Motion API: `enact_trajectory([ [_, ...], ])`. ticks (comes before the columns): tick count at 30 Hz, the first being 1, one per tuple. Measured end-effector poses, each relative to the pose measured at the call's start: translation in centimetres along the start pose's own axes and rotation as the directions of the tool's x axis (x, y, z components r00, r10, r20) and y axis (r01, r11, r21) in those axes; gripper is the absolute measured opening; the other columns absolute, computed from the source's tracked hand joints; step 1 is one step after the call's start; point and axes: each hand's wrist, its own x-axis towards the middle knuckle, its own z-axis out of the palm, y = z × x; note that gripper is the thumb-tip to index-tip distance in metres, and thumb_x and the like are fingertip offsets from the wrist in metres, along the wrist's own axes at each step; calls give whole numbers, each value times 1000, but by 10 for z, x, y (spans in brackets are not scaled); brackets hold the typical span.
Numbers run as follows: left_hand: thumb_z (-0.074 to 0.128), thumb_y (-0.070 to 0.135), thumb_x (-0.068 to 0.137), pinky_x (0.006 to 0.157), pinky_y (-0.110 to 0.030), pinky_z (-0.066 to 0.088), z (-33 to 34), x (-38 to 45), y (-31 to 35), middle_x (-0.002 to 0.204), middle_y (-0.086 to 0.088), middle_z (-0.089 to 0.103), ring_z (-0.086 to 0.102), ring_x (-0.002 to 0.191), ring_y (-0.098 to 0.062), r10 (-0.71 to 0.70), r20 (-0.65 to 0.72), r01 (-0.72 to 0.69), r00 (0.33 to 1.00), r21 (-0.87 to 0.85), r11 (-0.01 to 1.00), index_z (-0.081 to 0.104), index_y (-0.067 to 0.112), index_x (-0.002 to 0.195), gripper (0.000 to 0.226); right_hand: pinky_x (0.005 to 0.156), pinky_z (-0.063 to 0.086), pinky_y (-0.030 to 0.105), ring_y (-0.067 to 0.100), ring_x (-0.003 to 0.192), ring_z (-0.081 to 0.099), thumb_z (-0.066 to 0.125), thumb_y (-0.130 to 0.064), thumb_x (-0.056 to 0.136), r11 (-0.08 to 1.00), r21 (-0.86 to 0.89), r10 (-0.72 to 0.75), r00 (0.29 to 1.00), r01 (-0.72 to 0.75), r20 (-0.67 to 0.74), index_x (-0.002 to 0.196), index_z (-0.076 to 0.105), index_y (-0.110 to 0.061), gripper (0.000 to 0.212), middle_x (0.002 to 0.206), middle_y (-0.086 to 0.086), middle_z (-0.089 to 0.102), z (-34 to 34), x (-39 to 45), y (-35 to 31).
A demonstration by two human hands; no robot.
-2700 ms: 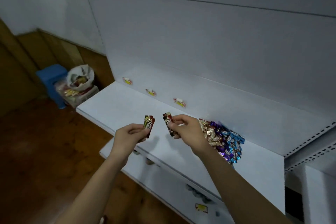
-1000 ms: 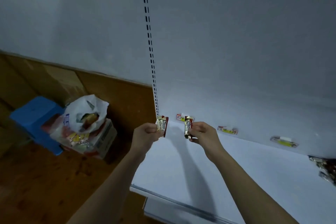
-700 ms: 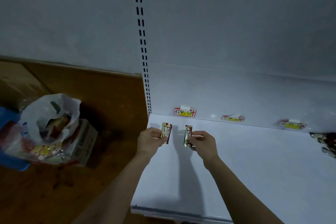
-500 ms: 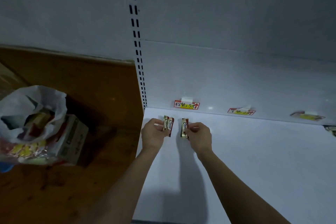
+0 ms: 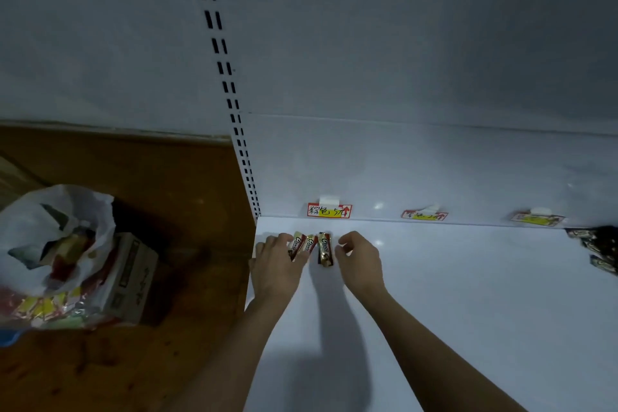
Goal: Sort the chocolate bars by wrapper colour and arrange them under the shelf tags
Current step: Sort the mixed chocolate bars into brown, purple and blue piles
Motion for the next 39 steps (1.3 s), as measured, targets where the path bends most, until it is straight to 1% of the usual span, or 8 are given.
enact_trajectory([
  [7,36,58,93,85,-38,44,-70,-46,42,113,2,62,54,109,-24,233,205,-270,951,173,947,59,29,109,40,85,48,27,16,100,61,51,-30,97,983,-124,-113,978,136,176,116,65,-16,27,113,1,67,-83,-49,-30],
  [10,36,64,91,93,-38,41,-99,-57,68,124,5,61,53,115,-21,291,240,-339,926,195,920,59,34,120,47,90,47,28,14,104,58,50,-38,97,965,-196,-136,973,172,184,119,65,-19,32,117,-1,65,-122,-74,-42],
  [13,37,68,89,99,-39,35,-131,-71,99,137,7,54,48,125,-20,382,228,-423,896,170,890,53,36,132,56,93,47,32,16,109,58,49,-41,97,956,-244,-138,984,162,111,123,63,-19,37,123,0,64,-164,-102,-58],
  [27,34,74,87,102,-42,40,-216,-204,250,135,7,57,52,123,-18,778,193,-800,598,102,591,56,36,129,61,96,48,41,18,113,57,41,-50,96,962,-270,-119,936,27,-330,127,61,-22,46,130,0,61,-341,-247,-76],
  [30,33,74,86,101,-43,42,-210,-226,286,135,9,56,52,122,-17,827,194,-849,528,106,517,56,37,128,61,93,50,40,17,109,60,41,-51,95,976,-216,-86,907,-6,-412,124,63,-23,46,128,-2,62,-372,-264,-52],
  [34,34,74,86,98,-39,43,-176,-254,328,134,11,57,53,119,-14,865,224,-893,449,79,444,56,37,128,59,76,49,32,15,90,61,40,-49,92,983,-169,-20,868,-74,-495,103,67,-24,38,108,-4,67,-405,-288,-1],
  [37,34,71,88,99,-40,41,-144,-278,362,133,10,57,51,122,-15,880,264,-918,395,90,386,56,37,128,57,75,52,38,17,84,61,42,-46,93,971,-197,12,846,-138,-533,94,67,-24,34,96,-5,67,-437,-304,39],
  [39,36,69,89,99,-40,41,-128,-295,386,132,9,58,51,122,-16,890,263,-928,372,85,362,56,37,128,54,79,53,40,19,89,63,42,-47,94,969,-202,9,833,-144,-553,99,68,-26,34,103,-5,67,-463,-313,62],
])
